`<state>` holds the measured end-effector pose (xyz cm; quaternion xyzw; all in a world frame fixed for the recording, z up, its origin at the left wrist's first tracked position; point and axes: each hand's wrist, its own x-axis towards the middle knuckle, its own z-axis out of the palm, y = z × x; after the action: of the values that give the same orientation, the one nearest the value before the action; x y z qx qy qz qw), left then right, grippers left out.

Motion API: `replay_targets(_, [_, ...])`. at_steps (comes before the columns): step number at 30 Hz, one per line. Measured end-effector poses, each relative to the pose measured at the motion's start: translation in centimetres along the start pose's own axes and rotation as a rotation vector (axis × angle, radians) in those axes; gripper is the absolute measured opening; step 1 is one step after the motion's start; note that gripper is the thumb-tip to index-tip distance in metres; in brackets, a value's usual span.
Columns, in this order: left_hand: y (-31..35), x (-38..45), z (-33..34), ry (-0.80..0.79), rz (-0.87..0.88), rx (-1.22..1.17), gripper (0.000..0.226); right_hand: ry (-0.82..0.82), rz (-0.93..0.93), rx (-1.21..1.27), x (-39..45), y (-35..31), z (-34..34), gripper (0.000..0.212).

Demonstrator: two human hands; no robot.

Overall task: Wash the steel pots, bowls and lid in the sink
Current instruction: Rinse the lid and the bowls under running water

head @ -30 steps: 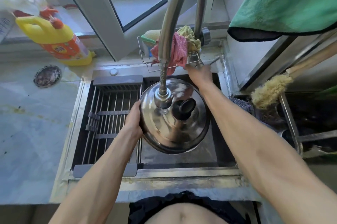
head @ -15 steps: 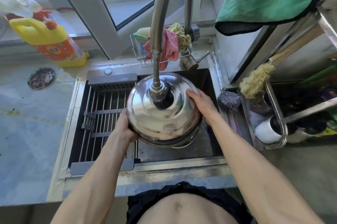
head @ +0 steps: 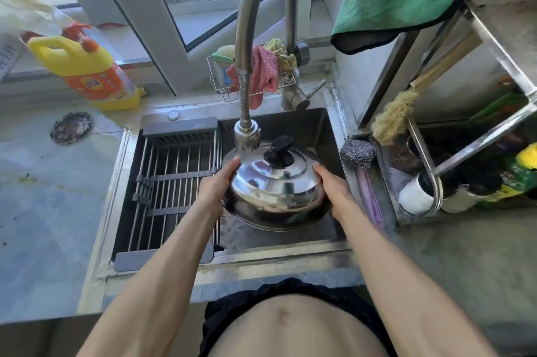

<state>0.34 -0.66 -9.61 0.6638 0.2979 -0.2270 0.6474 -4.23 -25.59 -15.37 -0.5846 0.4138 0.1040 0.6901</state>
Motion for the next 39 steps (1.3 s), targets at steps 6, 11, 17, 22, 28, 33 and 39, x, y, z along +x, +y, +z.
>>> replay_targets(6, [-0.6, -0.2, -3.3, -0.028, 0.068, -0.008, 0.049, -0.089, -0.012, -0.022, -0.4, 2.0, 1.1, 0.091])
replay_targets(11, [-0.2, -1.3, -8.1, -0.030, 0.053, -0.120, 0.031, -0.258, 0.062, -0.006, -4.1, 1.3, 4.8, 0.070])
replay_targets(17, [-0.5, -1.8, -12.7, -0.056, -0.009, -0.222, 0.047, -0.316, 0.100, 0.291, -7.3, -0.9, 10.2, 0.032])
replay_targets(22, [0.1, -1.3, -16.6, 0.020, 0.029, 0.012, 0.040, -0.057, 0.049, 0.271, -9.3, -2.8, 14.8, 0.008])
replay_targets(28, [4.5, -0.7, -20.2, -0.010, 0.331, 0.098, 0.057, 0.052, -0.067, 0.113, -10.9, -3.7, 20.6, 0.027])
replay_targets(33, [6.2, 2.1, -22.2, -0.030, 0.396, 0.196, 0.029, 0.029, -0.221, -0.026, -13.6, -5.5, 26.7, 0.027])
replay_targets(39, [7.2, 4.8, -25.9, -0.042, 0.257, -0.019, 0.017, -0.126, -0.344, -0.199, -15.9, -8.4, 32.4, 0.024])
